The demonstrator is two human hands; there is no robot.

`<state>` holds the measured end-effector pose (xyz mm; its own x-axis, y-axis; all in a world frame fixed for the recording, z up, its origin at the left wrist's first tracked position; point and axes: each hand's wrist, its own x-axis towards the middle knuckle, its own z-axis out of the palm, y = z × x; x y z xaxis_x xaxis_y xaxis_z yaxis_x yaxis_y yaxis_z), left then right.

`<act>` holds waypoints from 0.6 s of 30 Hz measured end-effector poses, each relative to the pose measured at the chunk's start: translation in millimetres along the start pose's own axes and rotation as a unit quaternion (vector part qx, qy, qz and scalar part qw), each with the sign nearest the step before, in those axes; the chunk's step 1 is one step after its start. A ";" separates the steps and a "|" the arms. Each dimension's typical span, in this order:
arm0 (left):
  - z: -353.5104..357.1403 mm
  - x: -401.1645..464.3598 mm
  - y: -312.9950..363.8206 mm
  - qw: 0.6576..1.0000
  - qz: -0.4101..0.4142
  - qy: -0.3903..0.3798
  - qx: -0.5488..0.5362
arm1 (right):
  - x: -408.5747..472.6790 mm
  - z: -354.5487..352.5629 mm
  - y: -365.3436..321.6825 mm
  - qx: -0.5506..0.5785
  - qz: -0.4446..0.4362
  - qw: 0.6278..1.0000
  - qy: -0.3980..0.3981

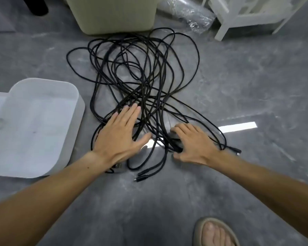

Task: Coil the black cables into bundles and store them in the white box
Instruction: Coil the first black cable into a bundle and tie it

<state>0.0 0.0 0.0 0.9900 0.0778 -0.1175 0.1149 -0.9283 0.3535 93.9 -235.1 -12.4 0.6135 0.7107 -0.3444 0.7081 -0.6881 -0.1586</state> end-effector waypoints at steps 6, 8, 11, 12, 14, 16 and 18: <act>4.7 -4.1 0.6 1.000 0.019 0.000 0.020 | -1.5 -0.6 -2.5 -0.027 0.025 0.999 -0.015; 2.4 -5.2 -1.6 0.999 0.025 0.000 0.028 | 0.2 -2.1 -1.8 -0.005 0.036 0.999 -0.022; -0.3 -5.2 -2.5 0.999 0.026 -0.001 0.029 | 2.6 -4.8 0.6 0.080 0.053 0.994 -0.056; -0.3 -4.6 -2.9 0.999 0.026 0.002 0.025 | 3.0 -6.3 1.5 0.141 0.059 0.986 -0.069; -2.3 -3.4 -3.1 0.999 0.027 0.005 0.023 | 2.7 -10.8 0.8 0.302 0.069 0.946 -0.094; -4.2 -2.2 -1.4 0.999 0.033 0.000 0.002 | 2.4 -18.6 -4.5 0.448 0.069 0.884 -0.114; -6.8 -0.1 3.4 0.999 0.035 -0.007 -0.034 | 2.5 -27.0 -10.7 0.541 0.065 0.831 -0.115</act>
<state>0.8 -0.7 7.5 0.9946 0.0072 -0.1033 0.0507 -0.9041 0.4242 97.4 -222.0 13.5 0.4887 0.6593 -0.5715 -0.1639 -0.5740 -0.8023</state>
